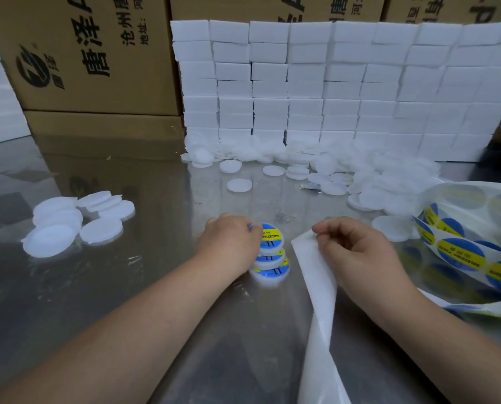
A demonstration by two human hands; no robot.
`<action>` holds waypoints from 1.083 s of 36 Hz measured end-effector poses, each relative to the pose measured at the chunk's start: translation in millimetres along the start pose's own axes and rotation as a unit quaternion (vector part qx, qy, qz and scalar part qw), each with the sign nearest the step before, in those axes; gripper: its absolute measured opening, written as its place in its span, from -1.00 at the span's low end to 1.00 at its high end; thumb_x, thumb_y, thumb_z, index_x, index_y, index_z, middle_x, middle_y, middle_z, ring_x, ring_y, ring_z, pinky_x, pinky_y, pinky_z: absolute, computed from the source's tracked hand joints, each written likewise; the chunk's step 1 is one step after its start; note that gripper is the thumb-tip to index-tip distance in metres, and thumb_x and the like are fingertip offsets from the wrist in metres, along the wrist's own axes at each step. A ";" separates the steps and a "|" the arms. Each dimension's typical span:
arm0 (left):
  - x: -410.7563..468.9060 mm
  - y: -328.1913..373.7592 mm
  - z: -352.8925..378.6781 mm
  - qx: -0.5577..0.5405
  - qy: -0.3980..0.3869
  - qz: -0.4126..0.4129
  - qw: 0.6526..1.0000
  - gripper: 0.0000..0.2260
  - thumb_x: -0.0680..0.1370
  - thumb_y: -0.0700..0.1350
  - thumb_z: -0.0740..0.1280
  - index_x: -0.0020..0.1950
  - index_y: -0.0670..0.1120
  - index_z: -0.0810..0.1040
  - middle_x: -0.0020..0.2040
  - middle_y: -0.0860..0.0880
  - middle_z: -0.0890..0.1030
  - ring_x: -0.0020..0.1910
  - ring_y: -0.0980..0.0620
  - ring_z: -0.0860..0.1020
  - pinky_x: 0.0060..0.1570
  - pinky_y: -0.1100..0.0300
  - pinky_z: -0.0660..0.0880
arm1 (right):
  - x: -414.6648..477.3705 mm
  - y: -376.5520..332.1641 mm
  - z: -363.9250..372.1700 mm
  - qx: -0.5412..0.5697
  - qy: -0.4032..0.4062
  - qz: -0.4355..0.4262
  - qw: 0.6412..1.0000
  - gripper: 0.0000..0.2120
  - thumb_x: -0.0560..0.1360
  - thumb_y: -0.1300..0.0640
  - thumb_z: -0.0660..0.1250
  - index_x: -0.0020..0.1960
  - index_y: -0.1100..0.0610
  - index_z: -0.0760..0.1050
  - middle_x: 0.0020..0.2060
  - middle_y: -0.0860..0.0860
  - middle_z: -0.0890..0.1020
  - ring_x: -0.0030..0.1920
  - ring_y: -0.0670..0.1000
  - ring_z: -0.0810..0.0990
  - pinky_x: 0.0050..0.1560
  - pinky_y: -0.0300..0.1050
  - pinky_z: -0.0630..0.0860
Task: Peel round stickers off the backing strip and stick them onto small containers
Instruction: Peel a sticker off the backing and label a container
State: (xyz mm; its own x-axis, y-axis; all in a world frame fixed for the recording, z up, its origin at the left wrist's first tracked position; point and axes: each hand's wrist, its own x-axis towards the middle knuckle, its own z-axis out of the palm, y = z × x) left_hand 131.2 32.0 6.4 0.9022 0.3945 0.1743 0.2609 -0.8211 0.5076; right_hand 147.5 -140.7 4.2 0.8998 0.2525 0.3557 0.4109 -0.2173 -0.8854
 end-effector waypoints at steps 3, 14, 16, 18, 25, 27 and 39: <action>0.5 0.8 0.5 0.003 -0.003 -0.013 1.000 -0.67 0.56 0.09 0.14 0.17 -0.05 0.55 0.21 -0.11 0.51 0.24 -0.11 0.40 0.22 0.02 0.35 | 0.4 0.6 0.3 0.002 0.000 0.011 1.000 -0.63 0.42 0.38 0.23 -0.15 -0.11 0.52 -0.35 -0.12 0.53 -0.45 -0.27 0.44 -0.41 -0.49 0.33; -1.3 1.8 8.3 -0.102 0.008 0.059 0.993 -0.78 0.54 -0.01 0.22 0.14 0.04 0.55 0.16 0.04 0.50 0.21 0.03 0.40 0.06 0.27 0.26 | 5.4 1.2 -0.6 0.077 -0.014 0.104 0.991 -0.55 0.41 0.38 0.32 0.18 -0.01 0.35 -0.14 -0.07 0.53 -0.27 -0.14 0.52 -0.31 -0.33 0.43; -2.0 2.1 9.0 -0.106 0.010 0.067 0.992 -0.81 0.54 -0.02 0.22 0.09 0.04 0.56 0.11 0.04 0.50 0.18 0.04 0.40 0.04 0.27 0.25 | 5.0 1.2 0.0 0.076 -0.026 0.114 0.990 -0.55 0.41 0.40 0.31 0.16 -0.02 0.35 -0.19 -0.03 0.55 -0.29 -0.07 0.53 -0.34 -0.29 0.44; -2.6 2.9 9.1 -0.107 0.020 0.073 0.991 -0.82 0.54 -0.03 0.22 0.07 0.04 0.56 0.09 0.04 0.50 0.16 0.04 0.40 0.04 0.26 0.27 | 4.5 1.8 0.0 0.073 -0.034 0.115 0.990 -0.54 0.40 0.42 0.27 0.16 -0.01 0.36 -0.24 -0.02 0.56 -0.26 -0.01 0.55 -0.24 -0.14 0.47; 8.5 20.6 2.5 -0.132 0.042 0.072 0.988 -0.84 0.53 -0.02 0.20 -0.04 0.06 0.57 -0.04 0.05 0.56 -0.06 0.02 0.52 -0.05 0.19 0.44 | 3.7 0.9 4.1 0.104 -0.037 0.110 0.988 -0.56 0.39 0.45 0.22 0.15 0.04 0.40 -0.35 -0.03 0.54 -0.28 0.01 0.52 -0.22 -0.08 0.42; 23.8 26.3 -1.0 -0.114 0.045 0.082 0.989 -0.83 0.53 -0.04 0.19 -0.03 0.03 0.57 -0.12 0.05 0.53 -0.09 -0.01 0.52 -0.17 0.21 0.40 | 3.1 0.8 5.1 0.107 -0.036 0.107 0.988 -0.59 0.40 0.44 0.22 0.11 0.04 0.39 -0.26 0.04 0.58 -0.22 0.05 0.55 -0.14 -0.01 0.46; 162.4 5.9 27.8 0.195 -0.050 0.094 0.975 -0.39 0.54 0.08 0.13 0.51 0.08 -0.10 0.53 -0.09 -0.14 0.49 -0.14 -0.08 0.40 -0.11 -0.01 | 3.1 7.0 3.3 0.126 -0.111 0.094 0.981 -0.60 0.38 0.49 0.14 -0.08 0.10 0.60 -0.24 0.09 0.69 -0.26 0.07 0.63 -0.32 -0.15 0.52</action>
State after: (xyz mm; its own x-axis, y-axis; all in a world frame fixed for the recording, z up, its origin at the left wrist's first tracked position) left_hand 288.8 79.7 14.2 0.9705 0.1966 0.1397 0.1818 -0.9770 0.1114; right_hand 152.7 -138.3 -1.9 0.8907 0.4356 0.1300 0.1664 -0.0464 -0.9850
